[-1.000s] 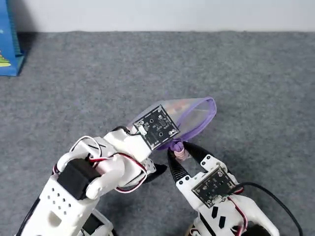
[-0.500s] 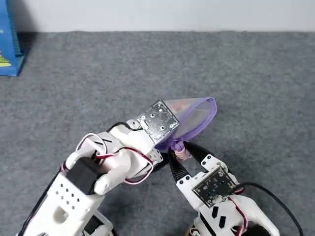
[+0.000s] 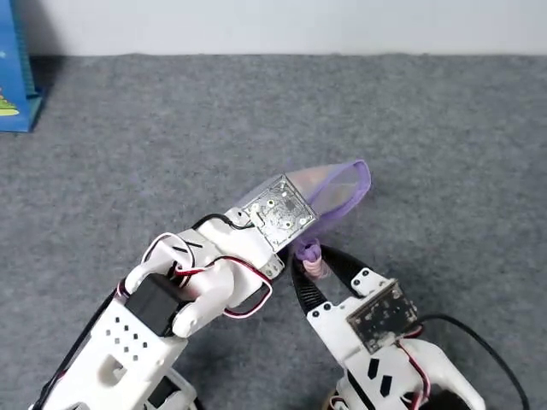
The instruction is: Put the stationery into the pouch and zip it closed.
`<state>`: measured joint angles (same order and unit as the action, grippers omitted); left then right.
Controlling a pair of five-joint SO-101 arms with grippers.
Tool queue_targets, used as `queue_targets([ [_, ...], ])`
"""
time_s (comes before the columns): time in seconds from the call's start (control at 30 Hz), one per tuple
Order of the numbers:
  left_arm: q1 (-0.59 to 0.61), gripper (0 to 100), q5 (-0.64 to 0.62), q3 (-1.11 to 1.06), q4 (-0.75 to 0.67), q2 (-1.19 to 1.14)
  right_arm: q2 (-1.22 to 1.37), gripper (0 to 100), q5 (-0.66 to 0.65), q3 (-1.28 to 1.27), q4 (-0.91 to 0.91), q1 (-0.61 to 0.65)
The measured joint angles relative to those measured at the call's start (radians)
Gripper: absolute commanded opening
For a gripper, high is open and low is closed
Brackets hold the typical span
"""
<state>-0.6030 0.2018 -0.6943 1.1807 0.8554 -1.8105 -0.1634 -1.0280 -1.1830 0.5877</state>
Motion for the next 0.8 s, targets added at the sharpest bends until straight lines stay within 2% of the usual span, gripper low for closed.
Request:
queue_targets([
  [0.17, 0.000, 1, 0.000, -0.015, -0.002, 0.018, 0.003, 0.7, 0.121, 0.000, 0.081, -0.089],
  [0.4, -0.002, 1, 0.000, -0.132, 0.005, 0.261, 0.015, 0.7, 0.265, -0.002, 0.170, -0.161],
  [0.57, -0.002, 1, 0.000, -0.144, 0.049, 0.356, 0.015, 0.7, 0.287, -0.017, 0.230, -0.175],
  [0.8, 0.038, 1, 0.000, -0.144, 0.074, 0.373, 0.015, 0.7, 0.287, -0.121, 0.348, -0.259],
])
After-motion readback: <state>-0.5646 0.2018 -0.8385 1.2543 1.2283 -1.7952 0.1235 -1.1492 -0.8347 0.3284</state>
